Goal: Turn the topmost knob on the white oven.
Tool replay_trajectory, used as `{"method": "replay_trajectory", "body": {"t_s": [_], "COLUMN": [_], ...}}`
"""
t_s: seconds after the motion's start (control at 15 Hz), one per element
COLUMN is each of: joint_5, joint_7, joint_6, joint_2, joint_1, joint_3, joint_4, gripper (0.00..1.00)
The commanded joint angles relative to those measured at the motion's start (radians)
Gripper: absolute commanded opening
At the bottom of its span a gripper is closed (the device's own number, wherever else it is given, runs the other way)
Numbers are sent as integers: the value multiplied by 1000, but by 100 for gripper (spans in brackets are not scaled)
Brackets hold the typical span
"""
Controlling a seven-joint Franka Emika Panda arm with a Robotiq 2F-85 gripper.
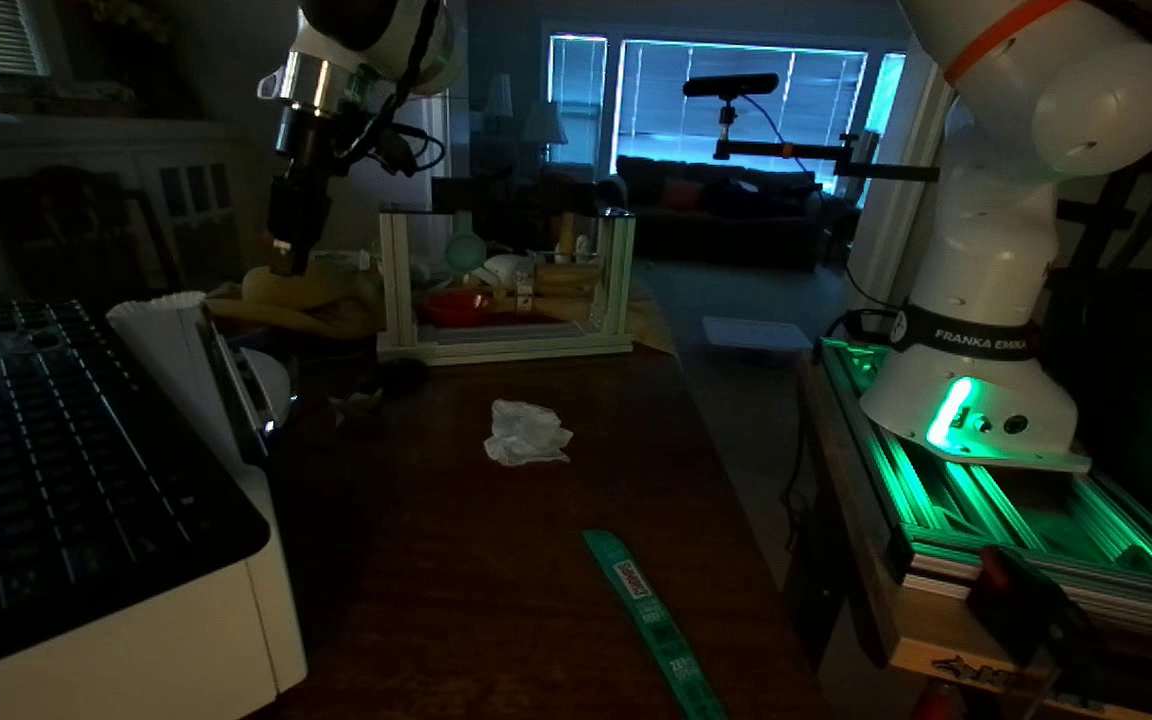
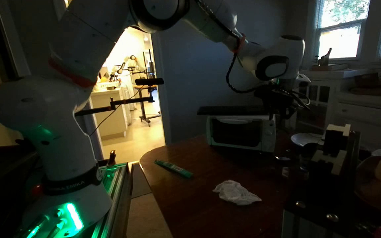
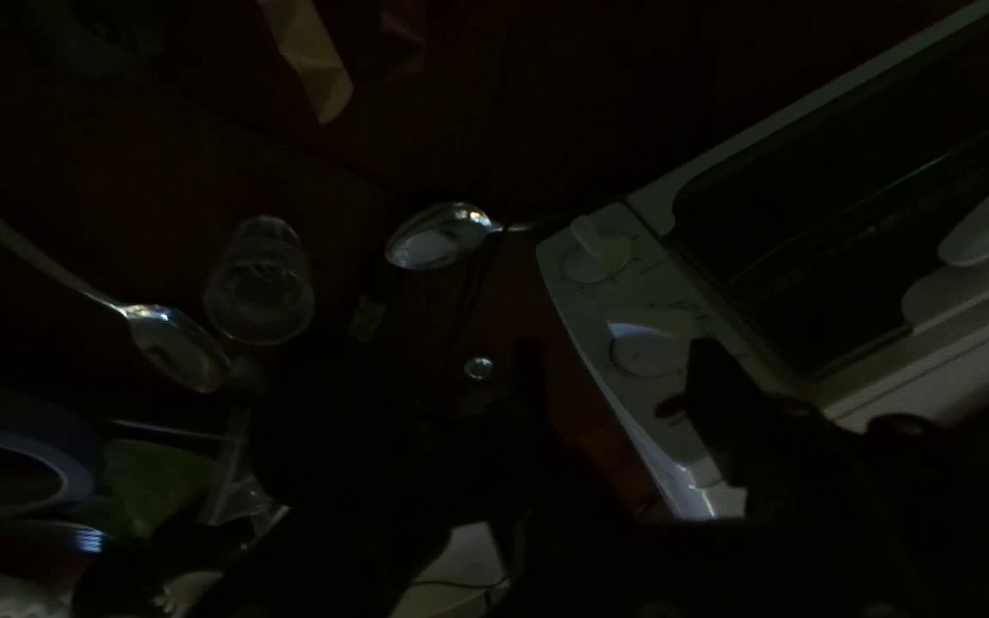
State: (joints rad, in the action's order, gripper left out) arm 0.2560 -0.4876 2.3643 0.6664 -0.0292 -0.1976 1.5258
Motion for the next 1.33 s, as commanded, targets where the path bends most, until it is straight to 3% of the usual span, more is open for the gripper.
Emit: {"method": "replay_trajectory", "body": {"t_s": [0.0,0.2,0.4,0.87,1.2,1.27], "joint_5": [-36,14,42,10,-143,-75], "joint_7": [190,224,235,348,575,485], "joint_6": [20,73,152,211,143,175], "joint_2": [-134,-204,-263,-434,-532,-477], "joint_1": [44,40,43,73,124,105], "joint_3": [35,5,-10,16,84,60], "joint_4": [162,250,329,509,584,531], "gripper": [80,99,100,100,100,100]}}
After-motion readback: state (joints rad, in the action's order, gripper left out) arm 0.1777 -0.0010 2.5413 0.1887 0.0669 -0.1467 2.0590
